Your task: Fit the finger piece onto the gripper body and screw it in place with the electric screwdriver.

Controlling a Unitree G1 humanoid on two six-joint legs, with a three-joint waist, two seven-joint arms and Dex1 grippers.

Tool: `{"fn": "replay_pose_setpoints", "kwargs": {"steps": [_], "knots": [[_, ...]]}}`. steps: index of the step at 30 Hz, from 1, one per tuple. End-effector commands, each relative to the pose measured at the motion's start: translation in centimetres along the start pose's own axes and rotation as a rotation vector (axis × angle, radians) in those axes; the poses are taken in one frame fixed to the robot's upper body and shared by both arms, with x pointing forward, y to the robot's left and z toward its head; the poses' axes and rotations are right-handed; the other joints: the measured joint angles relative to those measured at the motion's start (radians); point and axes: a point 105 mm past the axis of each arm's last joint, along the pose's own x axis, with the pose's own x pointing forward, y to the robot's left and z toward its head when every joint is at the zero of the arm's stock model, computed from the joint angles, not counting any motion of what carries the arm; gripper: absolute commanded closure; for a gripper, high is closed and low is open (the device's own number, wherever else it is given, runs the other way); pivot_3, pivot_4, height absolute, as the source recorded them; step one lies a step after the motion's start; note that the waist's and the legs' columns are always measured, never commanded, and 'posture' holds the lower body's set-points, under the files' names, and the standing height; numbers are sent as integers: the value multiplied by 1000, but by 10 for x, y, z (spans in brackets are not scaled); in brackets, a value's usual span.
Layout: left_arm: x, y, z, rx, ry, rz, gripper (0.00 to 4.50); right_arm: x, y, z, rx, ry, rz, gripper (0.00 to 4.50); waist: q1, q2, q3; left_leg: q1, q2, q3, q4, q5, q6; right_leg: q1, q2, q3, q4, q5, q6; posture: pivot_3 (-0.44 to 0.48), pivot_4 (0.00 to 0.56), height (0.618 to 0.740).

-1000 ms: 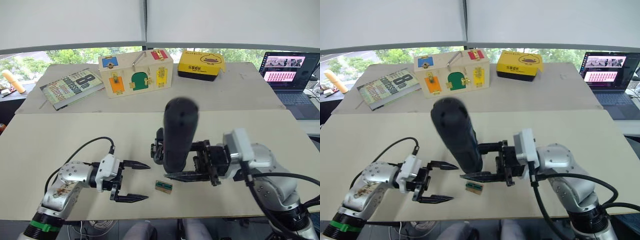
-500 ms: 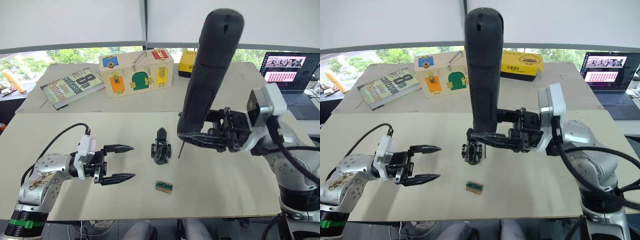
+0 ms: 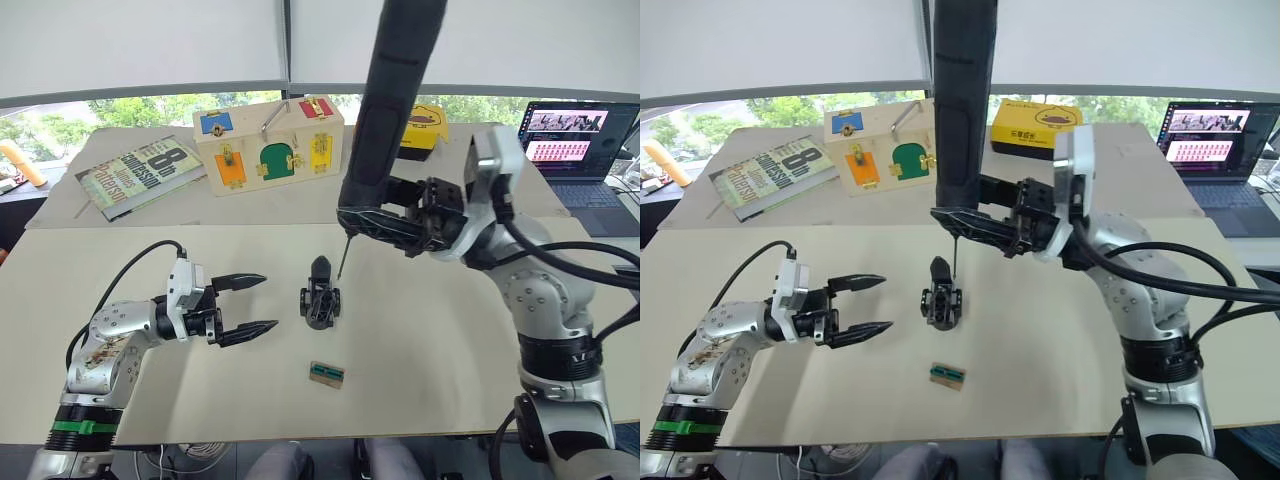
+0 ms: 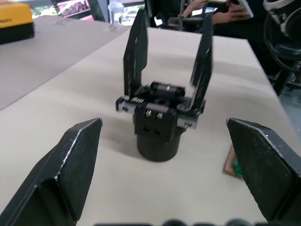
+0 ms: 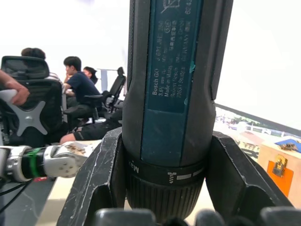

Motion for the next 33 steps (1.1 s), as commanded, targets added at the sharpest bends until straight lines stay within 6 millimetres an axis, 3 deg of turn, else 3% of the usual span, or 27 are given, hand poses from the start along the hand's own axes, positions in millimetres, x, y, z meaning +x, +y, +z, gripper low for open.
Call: {"fn": "replay_pose_setpoints", "kwargs": {"steps": [1,14,33], "knots": [[2,3,2,39,-8,-5,0,12,4,21,-88,-75,36,2550,0,0,0,0,0,0,0,0,0,0,0,0,0,0,0,0,150,740],[21,0,-7,36,-13,-38,0,37,16,-7,-37,-8,118,2550,-13,0,0,0,0,0,1,0,0,0,0,-3,1,0,0,0,150,740],[37,-2,-6,41,-1,-64,0,37,21,-29,-3,64,126,2550,-18,0,0,0,0,0,1,0,0,-1,0,-4,1,0,0,0,150,740]]}}
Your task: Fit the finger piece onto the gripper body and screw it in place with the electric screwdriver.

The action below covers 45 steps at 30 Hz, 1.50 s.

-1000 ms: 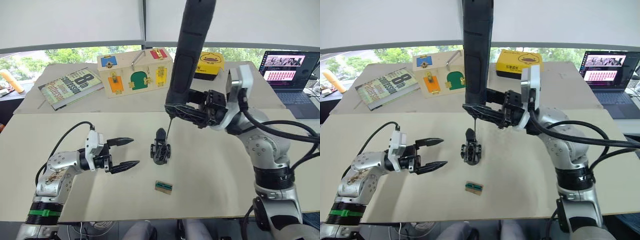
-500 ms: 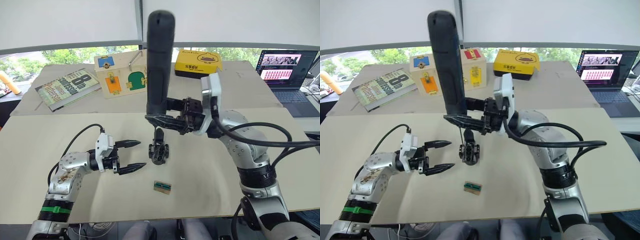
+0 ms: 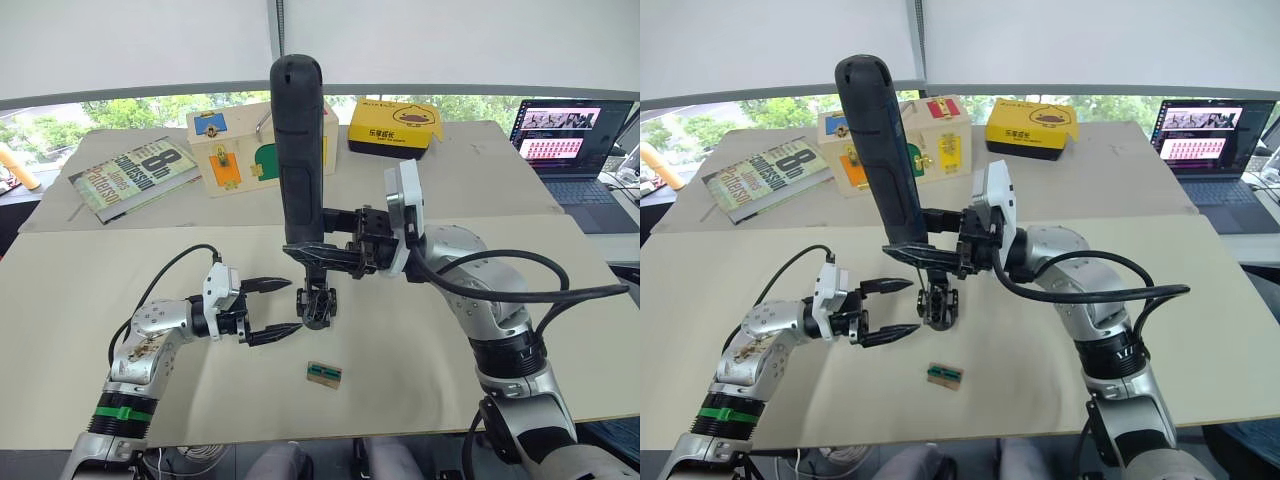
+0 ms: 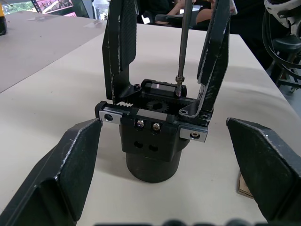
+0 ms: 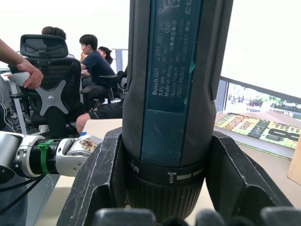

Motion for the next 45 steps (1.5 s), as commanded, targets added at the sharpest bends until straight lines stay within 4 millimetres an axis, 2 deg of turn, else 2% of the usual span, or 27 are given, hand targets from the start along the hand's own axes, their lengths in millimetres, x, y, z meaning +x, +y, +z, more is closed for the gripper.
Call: {"fn": "replay_pose_setpoints", "kwargs": {"steps": [1,45], "knots": [[3,0,6,37,6,-13,0,1,5,9,-37,-23,19,2550,0,0,0,0,0,0,0,0,0,0,0,0,0,0,0,0,150,740],[3,-4,-4,18,19,-6,0,3,10,-1,-3,-16,17,2550,0,0,0,0,0,0,0,0,0,0,0,0,0,0,0,0,150,740]]}}
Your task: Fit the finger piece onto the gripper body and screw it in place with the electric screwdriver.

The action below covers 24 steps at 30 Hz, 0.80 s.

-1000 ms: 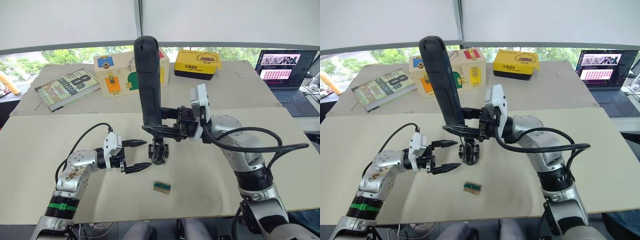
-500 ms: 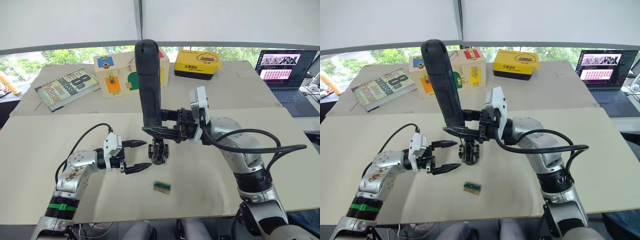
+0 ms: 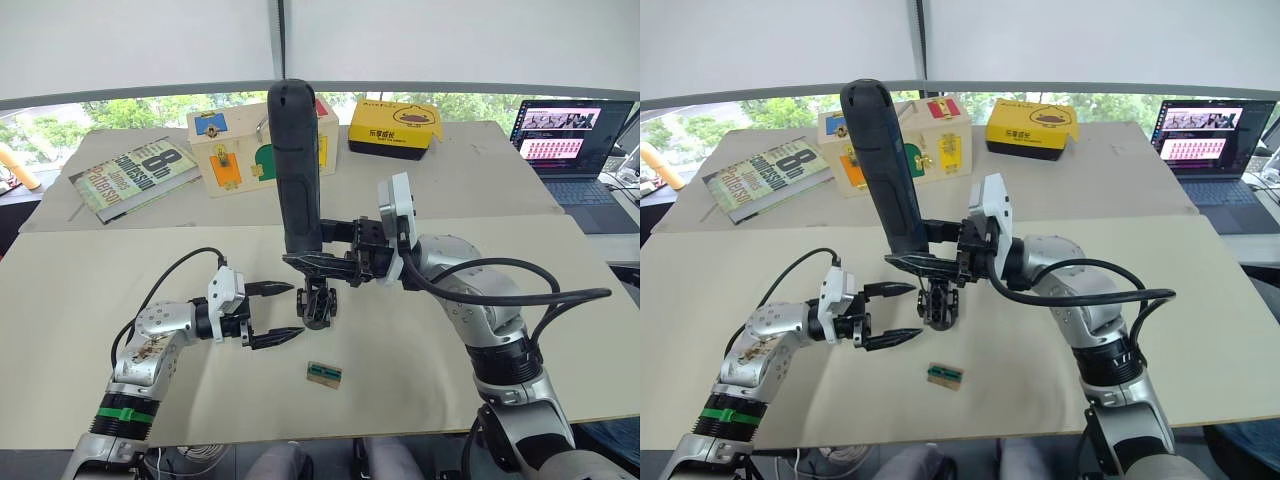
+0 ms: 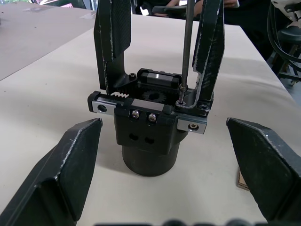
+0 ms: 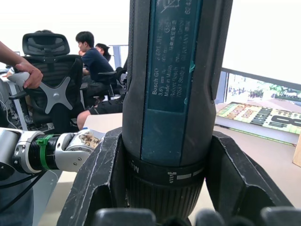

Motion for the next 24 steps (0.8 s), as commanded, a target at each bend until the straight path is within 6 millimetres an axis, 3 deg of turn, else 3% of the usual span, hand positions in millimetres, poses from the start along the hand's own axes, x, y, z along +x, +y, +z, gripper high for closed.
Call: {"fn": "replay_pose_setpoints", "kwargs": {"steps": [1,14,24], "knots": [[0,-1,3,22,-13,0,0,4,8,11,-42,-38,32,2550,0,0,0,0,0,0,0,0,0,0,0,0,0,0,0,0,150,740],[1,0,1,20,-6,3,0,4,8,8,-53,-28,26,2550,0,0,0,0,0,0,0,0,0,0,0,0,0,0,0,0,150,740],[12,7,-22,37,89,18,0,6,10,10,-63,-31,41,2550,1,0,0,0,0,0,0,0,0,0,0,-1,0,0,0,0,150,740]]}}
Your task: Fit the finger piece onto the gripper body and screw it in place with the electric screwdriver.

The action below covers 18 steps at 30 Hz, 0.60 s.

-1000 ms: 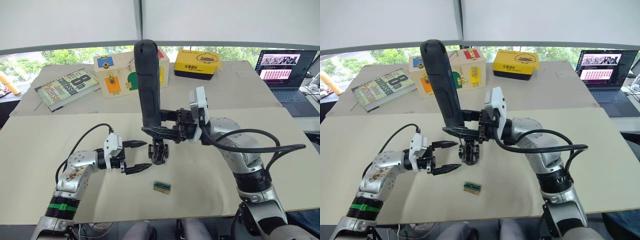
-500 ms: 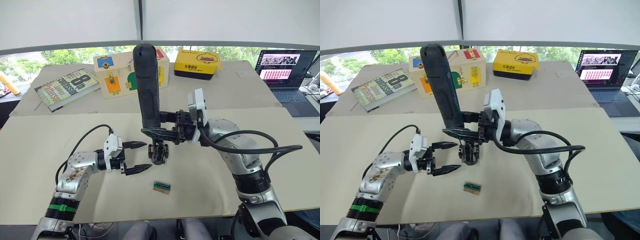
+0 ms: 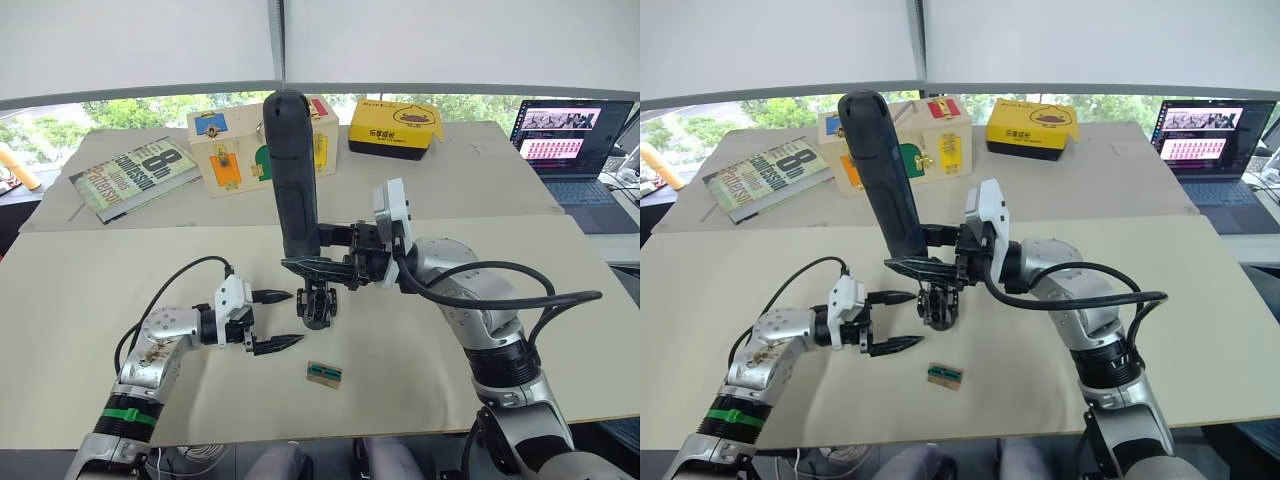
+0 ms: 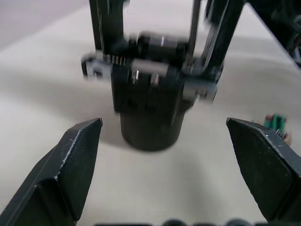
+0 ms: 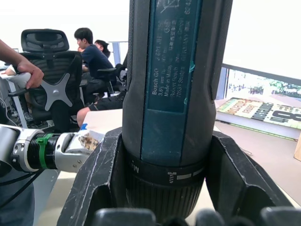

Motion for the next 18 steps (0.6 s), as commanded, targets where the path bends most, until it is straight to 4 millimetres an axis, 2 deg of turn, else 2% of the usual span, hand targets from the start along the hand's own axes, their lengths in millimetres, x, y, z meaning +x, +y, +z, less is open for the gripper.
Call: {"fn": "replay_pose_setpoints", "kwargs": {"steps": [1,18], "knots": [[7,5,6,52,-11,0,0,5,9,16,-66,-47,42,2550,0,0,0,0,0,0,0,0,0,0,0,0,0,0,0,0,150,740],[36,9,-1,61,-14,-75,0,3,8,14,-64,-31,29,2550,-1,0,0,0,0,0,1,0,0,0,0,1,0,0,0,0,150,740]]}}
